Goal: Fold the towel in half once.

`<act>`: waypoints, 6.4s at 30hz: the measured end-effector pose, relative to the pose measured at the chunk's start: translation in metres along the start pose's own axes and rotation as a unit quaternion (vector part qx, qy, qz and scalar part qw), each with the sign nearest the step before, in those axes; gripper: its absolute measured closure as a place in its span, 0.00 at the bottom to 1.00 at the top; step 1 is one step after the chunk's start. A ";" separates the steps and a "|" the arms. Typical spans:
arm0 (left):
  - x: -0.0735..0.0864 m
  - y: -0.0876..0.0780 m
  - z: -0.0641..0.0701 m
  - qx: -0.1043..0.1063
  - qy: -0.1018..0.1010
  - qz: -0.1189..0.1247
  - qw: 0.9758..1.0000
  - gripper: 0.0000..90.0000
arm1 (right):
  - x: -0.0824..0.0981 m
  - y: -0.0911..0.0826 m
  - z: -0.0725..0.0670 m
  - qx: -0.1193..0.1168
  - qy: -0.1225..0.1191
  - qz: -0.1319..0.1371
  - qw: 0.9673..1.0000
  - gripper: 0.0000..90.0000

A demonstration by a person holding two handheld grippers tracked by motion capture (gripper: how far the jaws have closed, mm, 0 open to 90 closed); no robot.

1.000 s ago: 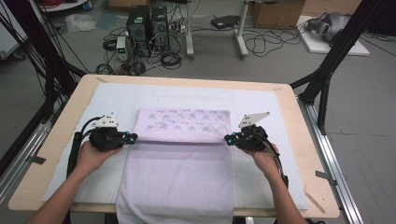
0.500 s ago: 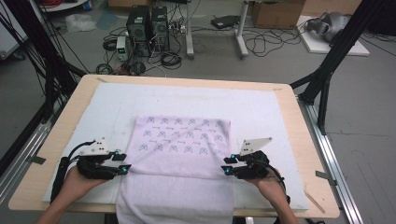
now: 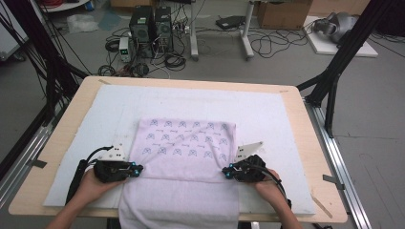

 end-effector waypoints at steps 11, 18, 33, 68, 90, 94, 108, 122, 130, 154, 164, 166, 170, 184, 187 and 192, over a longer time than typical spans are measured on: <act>-0.010 -0.054 0.037 0.020 0.017 0.052 0.998 0.98 | -0.013 -0.044 -0.038 -0.028 -0.015 0.064 0.997 0.97; -0.011 -0.051 0.027 0.004 -0.005 0.049 0.999 0.69 | -0.007 -0.051 -0.040 -0.030 -0.001 0.084 0.996 0.75; -0.058 0.011 -0.090 -0.125 -0.072 0.041 0.989 0.62 | -0.037 -0.038 0.098 0.082 0.099 0.051 0.990 0.44; -0.171 0.004 -0.175 -0.218 -0.078 0.089 0.969 0.96 | -0.112 -0.097 0.193 0.187 0.088 0.049 0.977 0.94; -0.082 0.019 -0.112 -0.116 -0.068 0.058 0.989 0.62 | -0.046 -0.043 0.130 0.108 0.100 0.040 0.988 0.52; -0.070 0.013 -0.089 -0.096 -0.050 0.065 0.992 0.62 | -0.034 -0.039 0.107 0.097 0.092 0.044 0.990 0.54; -0.031 0.027 -0.050 -0.044 -0.028 0.033 0.998 0.63 | -0.005 -0.021 0.068 0.068 0.076 0.032 0.994 0.59; -0.027 0.032 -0.046 -0.047 -0.029 0.007 0.998 0.98 | 0.000 -0.013 0.064 0.067 0.050 0.018 0.996 0.95; -0.050 -0.004 -0.047 -0.041 -0.045 0.054 0.997 0.98 | -0.020 -0.043 0.061 0.071 0.048 0.069 0.994 0.97; 0.007 -0.001 0.016 0.002 0.004 0.011 1.000 0.86 | 0.013 -0.005 -0.015 0.013 -0.002 0.010 1.000 0.79; -0.007 -0.030 0.021 -0.001 -0.004 0.041 0.999 0.98 | 0.002 -0.024 -0.019 -0.012 0.002 0.045 0.999 0.97; -0.010 -0.047 0.032 0.009 -0.006 0.058 0.998 0.98 | -0.002 -0.035 -0.028 -0.015 -0.006 0.056 0.998 0.97; -0.006 -0.071 0.057 0.037 0.010 0.069 0.997 0.90 | -0.002 -0.055 -0.062 -0.059 -0.012 0.089 0.994 0.93; -0.056 -0.007 -0.056 -0.101 -0.034 0.056 0.993 0.64 | -0.029 -0.044 0.063 0.049 0.077 0.073 0.993 0.47; -0.071 0.013 -0.086 -0.120 -0.060 0.049 0.990 0.64 | -0.039 -0.041 0.096 0.075 0.085 0.063 0.992 0.43; -0.080 0.036 -0.128 -0.142 -0.086 0.025 0.986 0.65 | -0.050 -0.042 0.138 0.114 0.095 0.055 0.987 0.39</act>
Point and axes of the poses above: each handheld gripper's, and its own axes: y roughly forward along the jaws, x roughly out of its underside, z roughly to its right, the point moved 7 cm from there along y, roughly forward along the jaws, and after that the axes turned 7 degrees about -x, right-handed, at the moved point
